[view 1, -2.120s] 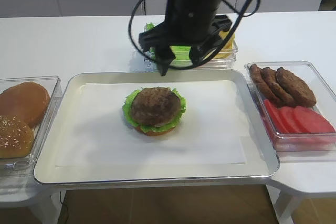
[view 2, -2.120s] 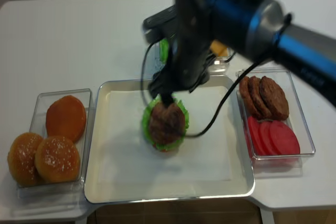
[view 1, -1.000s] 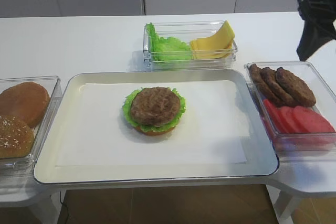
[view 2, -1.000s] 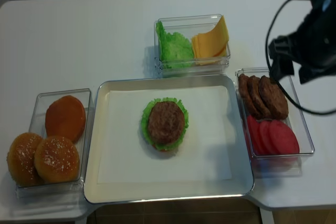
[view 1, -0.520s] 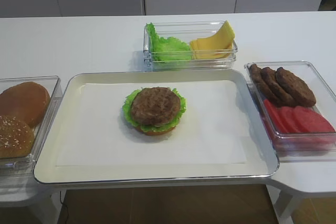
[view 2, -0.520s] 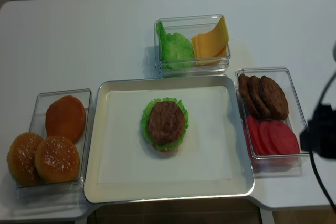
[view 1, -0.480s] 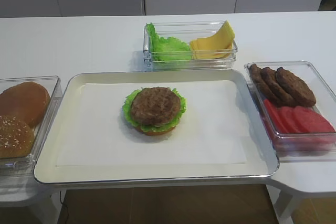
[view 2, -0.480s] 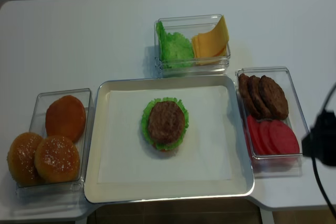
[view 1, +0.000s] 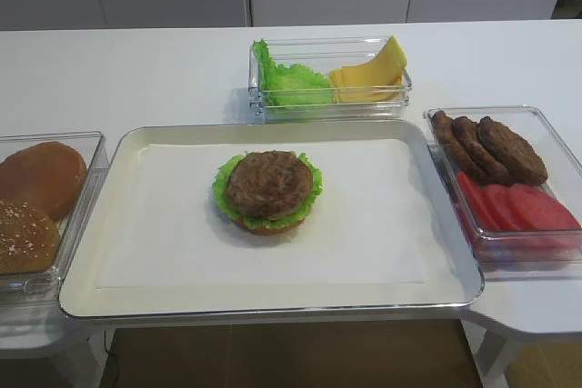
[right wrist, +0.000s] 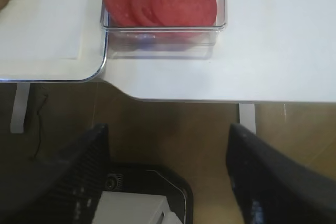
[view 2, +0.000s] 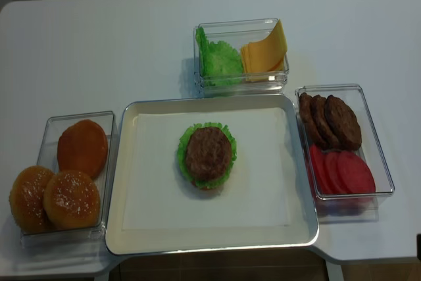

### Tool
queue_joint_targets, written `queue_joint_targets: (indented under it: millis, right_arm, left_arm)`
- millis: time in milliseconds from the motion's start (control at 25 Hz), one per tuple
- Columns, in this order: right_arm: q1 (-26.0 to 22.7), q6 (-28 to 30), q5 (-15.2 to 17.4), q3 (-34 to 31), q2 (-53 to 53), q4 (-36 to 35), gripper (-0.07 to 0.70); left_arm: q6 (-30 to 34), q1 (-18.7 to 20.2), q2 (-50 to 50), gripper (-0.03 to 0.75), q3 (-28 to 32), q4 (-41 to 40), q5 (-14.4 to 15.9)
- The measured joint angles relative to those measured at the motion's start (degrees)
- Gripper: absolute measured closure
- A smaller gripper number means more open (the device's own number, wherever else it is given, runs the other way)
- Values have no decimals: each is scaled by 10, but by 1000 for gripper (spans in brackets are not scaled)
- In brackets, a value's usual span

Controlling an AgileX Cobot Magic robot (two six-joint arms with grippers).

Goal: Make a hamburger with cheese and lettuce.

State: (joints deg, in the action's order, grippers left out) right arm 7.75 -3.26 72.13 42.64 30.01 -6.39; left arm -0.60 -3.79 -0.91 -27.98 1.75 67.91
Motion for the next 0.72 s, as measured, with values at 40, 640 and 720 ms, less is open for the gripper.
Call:
queue_joint_targets:
  millis: [40,640,720]
  right_arm:
    - [0,0,1,-7,-16,0,97]
    - [0,17,10,-71,-230,1,98]
    - [0,26,10,-75,-255,2,98]
  left_arm:
    - [0,0,0,312,0,0,0]
    - [0,0,0,312,0,0,0]
    - [0,0,0,312,0,0,0]
